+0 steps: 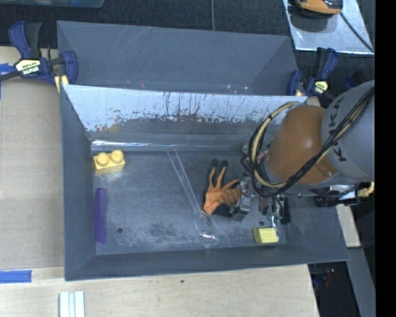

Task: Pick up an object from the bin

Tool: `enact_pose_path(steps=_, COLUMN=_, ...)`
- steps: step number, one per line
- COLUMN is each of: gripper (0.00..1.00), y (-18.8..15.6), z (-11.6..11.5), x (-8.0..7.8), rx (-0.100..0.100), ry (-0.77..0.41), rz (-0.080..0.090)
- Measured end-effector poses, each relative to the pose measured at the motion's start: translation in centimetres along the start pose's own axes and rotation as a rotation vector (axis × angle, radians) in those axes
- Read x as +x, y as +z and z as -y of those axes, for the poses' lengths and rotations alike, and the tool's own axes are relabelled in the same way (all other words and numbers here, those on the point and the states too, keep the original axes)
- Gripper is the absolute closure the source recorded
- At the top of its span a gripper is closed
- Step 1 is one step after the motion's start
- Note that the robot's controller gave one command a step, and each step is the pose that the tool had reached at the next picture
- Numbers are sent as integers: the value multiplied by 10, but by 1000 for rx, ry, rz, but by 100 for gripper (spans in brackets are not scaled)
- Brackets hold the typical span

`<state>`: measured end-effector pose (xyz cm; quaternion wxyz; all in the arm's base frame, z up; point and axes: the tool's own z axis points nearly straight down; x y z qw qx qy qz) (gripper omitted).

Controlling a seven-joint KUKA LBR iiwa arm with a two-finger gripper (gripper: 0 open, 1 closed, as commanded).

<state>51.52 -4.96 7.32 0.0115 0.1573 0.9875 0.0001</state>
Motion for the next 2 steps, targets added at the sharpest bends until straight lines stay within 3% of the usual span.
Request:
enact_pose_path(steps=1, gripper=100, y=0, z=0, x=0, rx=0, ry=0, rz=0)
enact_pose_path(steps=2, gripper=100, y=-32, z=1, x=3, rx=3, ry=-1, rz=-13)
